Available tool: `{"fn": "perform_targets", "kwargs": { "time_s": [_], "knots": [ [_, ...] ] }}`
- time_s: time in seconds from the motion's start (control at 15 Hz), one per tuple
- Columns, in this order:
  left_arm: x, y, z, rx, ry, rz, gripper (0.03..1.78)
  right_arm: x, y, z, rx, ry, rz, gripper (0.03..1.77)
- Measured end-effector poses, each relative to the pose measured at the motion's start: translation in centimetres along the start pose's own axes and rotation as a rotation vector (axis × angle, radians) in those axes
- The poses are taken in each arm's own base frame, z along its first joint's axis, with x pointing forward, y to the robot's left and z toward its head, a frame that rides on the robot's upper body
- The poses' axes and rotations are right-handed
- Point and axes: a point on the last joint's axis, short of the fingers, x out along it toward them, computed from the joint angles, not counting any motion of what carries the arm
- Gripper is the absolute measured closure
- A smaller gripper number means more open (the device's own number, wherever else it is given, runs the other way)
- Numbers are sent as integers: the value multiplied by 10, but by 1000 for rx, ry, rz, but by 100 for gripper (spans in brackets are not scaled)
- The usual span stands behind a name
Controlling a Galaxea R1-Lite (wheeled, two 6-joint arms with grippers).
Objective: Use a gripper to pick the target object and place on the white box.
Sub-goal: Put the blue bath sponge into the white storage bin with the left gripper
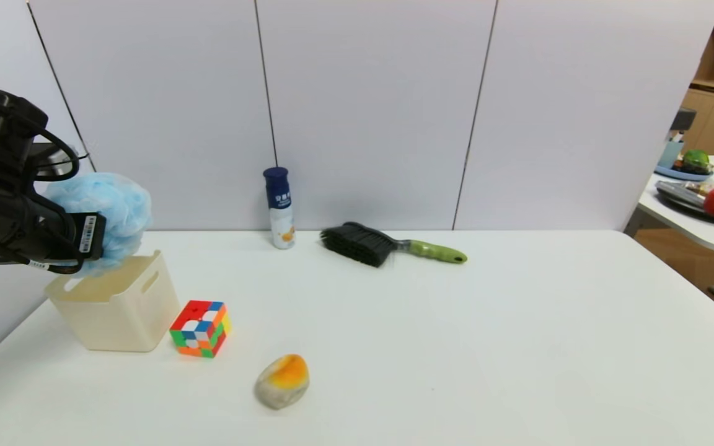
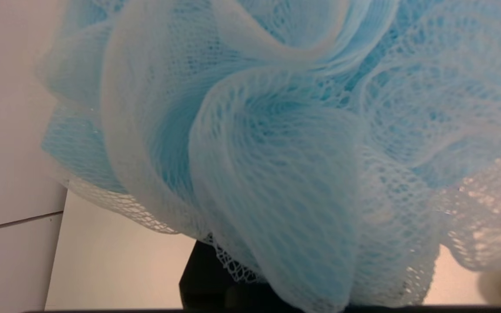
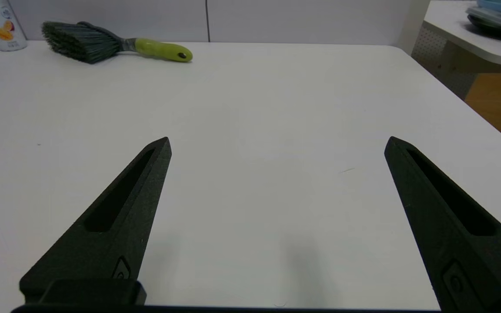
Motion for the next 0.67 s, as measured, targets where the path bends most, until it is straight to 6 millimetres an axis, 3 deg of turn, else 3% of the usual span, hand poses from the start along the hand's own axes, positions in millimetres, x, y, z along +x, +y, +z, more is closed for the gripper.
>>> {"fn": "perform_targets", "kwargs": {
  "time_s": [0.27,0.47,0.67],
  "knots": [
    [4,0,-3,-6,21,1,144,0,0,0,0,0,0,10],
    [6,0,-6,-34,31,2,100,0,0,0,0,0,0,10],
    [6,0,-6,-35,30,2,71,0,0,0,0,0,0,10]
  ]
}}
